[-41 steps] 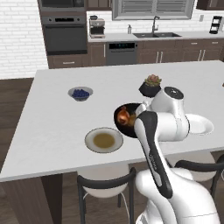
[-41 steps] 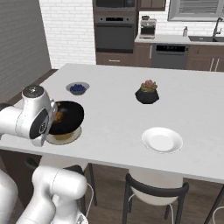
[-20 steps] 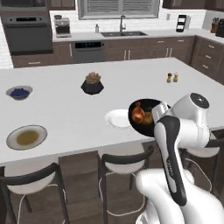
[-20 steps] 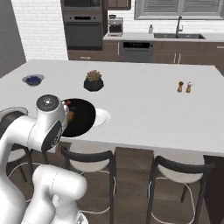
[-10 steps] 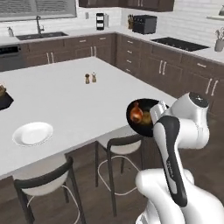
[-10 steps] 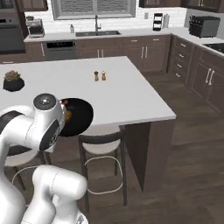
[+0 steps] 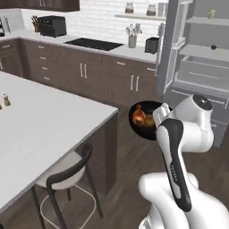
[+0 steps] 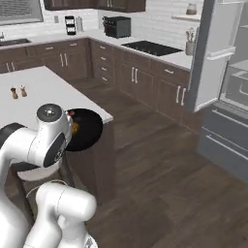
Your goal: Pick the chicken drumstick and mushroom from their plates and place them in the bowl. Then put the bowl in the fridge.
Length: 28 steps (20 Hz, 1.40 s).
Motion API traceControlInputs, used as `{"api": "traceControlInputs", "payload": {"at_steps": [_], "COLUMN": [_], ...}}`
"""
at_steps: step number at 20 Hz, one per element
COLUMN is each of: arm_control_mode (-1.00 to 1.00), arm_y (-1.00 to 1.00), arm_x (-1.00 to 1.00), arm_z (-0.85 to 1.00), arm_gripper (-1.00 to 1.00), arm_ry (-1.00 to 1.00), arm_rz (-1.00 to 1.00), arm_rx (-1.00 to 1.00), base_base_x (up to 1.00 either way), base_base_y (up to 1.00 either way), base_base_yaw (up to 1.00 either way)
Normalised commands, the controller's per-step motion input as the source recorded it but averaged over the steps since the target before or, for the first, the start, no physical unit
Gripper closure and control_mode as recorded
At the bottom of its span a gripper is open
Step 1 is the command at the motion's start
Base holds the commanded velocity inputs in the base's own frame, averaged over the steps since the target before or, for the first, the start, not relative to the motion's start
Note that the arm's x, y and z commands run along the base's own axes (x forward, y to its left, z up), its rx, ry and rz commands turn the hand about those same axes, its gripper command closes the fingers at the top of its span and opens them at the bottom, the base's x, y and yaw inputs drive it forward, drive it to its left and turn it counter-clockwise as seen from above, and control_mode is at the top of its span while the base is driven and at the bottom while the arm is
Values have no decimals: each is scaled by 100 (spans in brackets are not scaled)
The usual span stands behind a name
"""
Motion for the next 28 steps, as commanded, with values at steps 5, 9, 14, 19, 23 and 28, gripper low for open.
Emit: {"api": "traceControlInputs", "payload": {"at_steps": [5,9,14,19,23,28], "arm_control_mode": [100,100,100,100,100,100], "arm_y": [0,0,0,0,0,0], "arm_x": [0,0,0,0,0,0], "arm_z": [0,0,0,0,0,0], "arm_gripper": [100,100,100,100,100,100], "arm_ry": [0,0,0,0,0,0], "arm_rz": [0,0,0,0,0,0], "arm_rx": [0,0,0,0,0,0], "base_base_x": [37,85,100,100,100,78], "base_base_y": [-12,0,-5,21,50,-16], "base_base_yaw": [-71,-46,-35,-30,-19,-22]}}
